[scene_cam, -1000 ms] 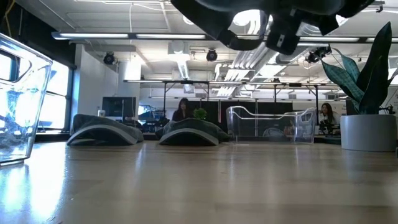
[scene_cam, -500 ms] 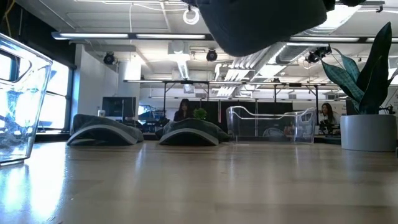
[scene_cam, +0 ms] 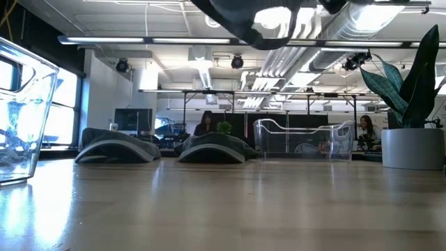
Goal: Pick & Place hat
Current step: Put the bottom gray cap into the top transparent bin
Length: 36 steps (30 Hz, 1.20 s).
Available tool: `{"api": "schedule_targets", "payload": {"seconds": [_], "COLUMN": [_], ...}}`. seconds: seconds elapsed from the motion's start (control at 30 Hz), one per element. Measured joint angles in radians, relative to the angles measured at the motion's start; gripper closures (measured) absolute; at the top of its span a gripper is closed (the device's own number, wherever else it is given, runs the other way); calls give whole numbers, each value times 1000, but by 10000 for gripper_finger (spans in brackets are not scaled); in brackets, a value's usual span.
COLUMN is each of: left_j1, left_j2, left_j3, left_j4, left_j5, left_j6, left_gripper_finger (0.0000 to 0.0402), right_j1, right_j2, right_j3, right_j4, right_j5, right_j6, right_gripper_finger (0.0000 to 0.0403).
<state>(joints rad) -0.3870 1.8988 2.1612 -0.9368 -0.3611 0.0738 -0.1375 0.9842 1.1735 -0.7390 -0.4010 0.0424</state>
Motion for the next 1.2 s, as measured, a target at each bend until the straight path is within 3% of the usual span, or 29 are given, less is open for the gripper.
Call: {"api": "schedule_targets", "payload": {"seconds": [0.13, 0.3, 0.5, 0.73, 0.9, 1.1, 1.2], "left_j1": [0, 0, 0, 0, 0, 0, 0], "left_j2": [0, 0, 0, 0, 0, 0, 0], "left_j3": [0, 0, 0, 0, 0, 0, 0], "left_j4": [0, 17, 30, 30, 30, 55, 56], "left_j5": [3, 3, 2, 11, 11, 11, 11], "left_j6": [-2, -2, -2, -27, -27, -21, -17], "left_gripper_finger": [392, 392, 392, 392, 392, 392, 392], "right_j1": [5, 59, 131, 189, 243, 290, 317], "right_j2": [24, 96, 219, 304, 320, 317, 317], "right_j3": [91, 127, 126, 126, 126, 126, 126], "right_j4": [-46, 47, 78, 86, 91, 90, 89], "right_j5": [-23, -104, -157, -311, -309, -303, -248], "right_j6": [-16, -21, -147, -207, -228, -231, -247], "right_gripper_finger": [200, 161, 155, 158, 205, 326, 387]}}
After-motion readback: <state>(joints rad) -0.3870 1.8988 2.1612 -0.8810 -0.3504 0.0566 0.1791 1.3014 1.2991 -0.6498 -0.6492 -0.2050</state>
